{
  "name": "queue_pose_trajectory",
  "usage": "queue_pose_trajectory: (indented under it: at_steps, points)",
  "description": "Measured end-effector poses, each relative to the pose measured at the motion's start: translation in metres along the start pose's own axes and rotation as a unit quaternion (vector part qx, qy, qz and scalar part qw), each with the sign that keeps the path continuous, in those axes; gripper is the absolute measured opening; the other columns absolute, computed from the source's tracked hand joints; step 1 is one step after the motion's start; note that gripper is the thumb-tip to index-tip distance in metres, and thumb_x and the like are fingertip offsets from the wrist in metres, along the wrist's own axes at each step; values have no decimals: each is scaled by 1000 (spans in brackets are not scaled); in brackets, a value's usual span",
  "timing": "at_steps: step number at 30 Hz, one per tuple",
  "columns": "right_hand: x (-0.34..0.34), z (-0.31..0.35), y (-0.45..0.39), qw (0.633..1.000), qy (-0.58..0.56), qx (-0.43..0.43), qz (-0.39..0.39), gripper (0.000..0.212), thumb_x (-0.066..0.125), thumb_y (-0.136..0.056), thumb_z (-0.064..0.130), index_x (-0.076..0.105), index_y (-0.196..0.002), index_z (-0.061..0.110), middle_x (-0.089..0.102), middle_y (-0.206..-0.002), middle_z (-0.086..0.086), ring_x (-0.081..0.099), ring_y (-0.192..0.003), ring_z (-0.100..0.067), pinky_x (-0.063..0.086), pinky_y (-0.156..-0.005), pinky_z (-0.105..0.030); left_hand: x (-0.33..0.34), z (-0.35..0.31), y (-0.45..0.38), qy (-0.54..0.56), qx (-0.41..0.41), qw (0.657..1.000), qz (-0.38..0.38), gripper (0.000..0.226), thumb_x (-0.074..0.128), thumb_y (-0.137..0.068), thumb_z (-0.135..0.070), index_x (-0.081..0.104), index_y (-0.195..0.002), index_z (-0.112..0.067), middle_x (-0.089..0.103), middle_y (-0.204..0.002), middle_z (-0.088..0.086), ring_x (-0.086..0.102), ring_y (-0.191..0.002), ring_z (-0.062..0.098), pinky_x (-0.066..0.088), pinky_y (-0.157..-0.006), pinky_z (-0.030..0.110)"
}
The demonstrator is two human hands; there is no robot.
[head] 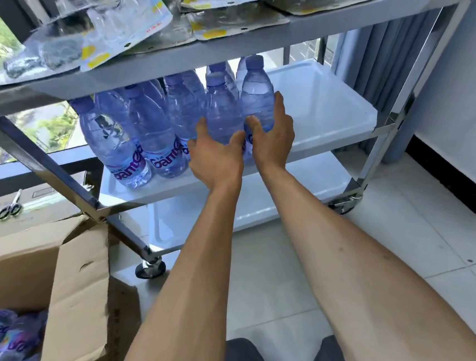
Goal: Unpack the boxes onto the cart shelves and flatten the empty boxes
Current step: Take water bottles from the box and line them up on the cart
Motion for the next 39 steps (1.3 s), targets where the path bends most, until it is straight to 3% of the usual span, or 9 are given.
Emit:
queue_pose_trajectory:
  at_steps: [3,9,13,16,23,27,31,39]
  points:
    - [6,-6,-9,1000,-22,-2,-1,66,68,-90,25,39,-149,18,60,-123,-7,55,-115,-21,41,-94,-20,1,0,0,-13,7,1000,-10,78,75,-77,-48,44,-146,-27,60,-125,5,58,-114,23,41,-91,28]
    - [8,-17,-19,999,-36,-24,8,71,71,-90,28,36,-150,17,59,-123,-9,55,-115,-20,37,-92,-15,6,0,0,-27,22,999,-23,76,75,-75,-51,48,-141,-25,63,-118,6,60,-109,24,47,-93,33]
    - [6,-17,-19,999,-20,-32,25,72,70,-89,29,34,-151,19,58,-126,-10,54,-117,-23,44,-98,-28,9,5,0,-57,33,998,-24,71,74,-71,-45,53,-134,-23,62,-112,6,60,-103,23,47,-90,35]
    - [6,-15,-20,999,6,-37,21,71,69,-91,28,32,-152,18,56,-126,-11,53,-118,-24,44,-99,-30,10,5,0,-45,40,998,-33,70,76,-71,-40,54,-134,-21,61,-112,8,59,-103,24,46,-90,34]
    - [10,-14,-14,1000,13,-27,7,69,65,-93,25,30,-153,20,55,-128,-9,53,-119,-22,43,-97,-26,23,0,-2,4,28,999,-46,71,76,-76,-33,50,-141,-19,56,-113,9,60,-97,25,41,-85,27]
    - [8,-13,-18,999,33,-27,3,70,65,-93,25,30,-153,20,58,-126,-10,54,-116,-22,40,-95,-21,30,1,-9,0,35,999,-41,73,73,-81,-32,44,-146,-17,56,-124,13,58,-111,27,40,-91,32]
    - [10,-15,-18,998,48,-33,2,70,65,-93,25,29,-153,21,57,-126,-9,55,-116,-22,43,-96,-27,33,5,-13,-7,37,998,-42,73,73,-83,-32,42,-147,-16,56,-122,11,58,-110,27,39,-91,31]
    - [14,-18,-20,996,69,-48,7,73,64,-94,30,24,-155,21,55,-131,-7,51,-121,-21,43,-99,-29,26,9,-5,21,57,996,-60,56,70,-78,-19,57,-132,-11,59,-121,12,59,-108,28,47,-92,36]
Point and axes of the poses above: each hand's wrist, its own y-axis away from the middle knuckle, its own x-axis out of the palm, z = x × y, the point moved 6 cm from there along -y, towards the middle knuckle
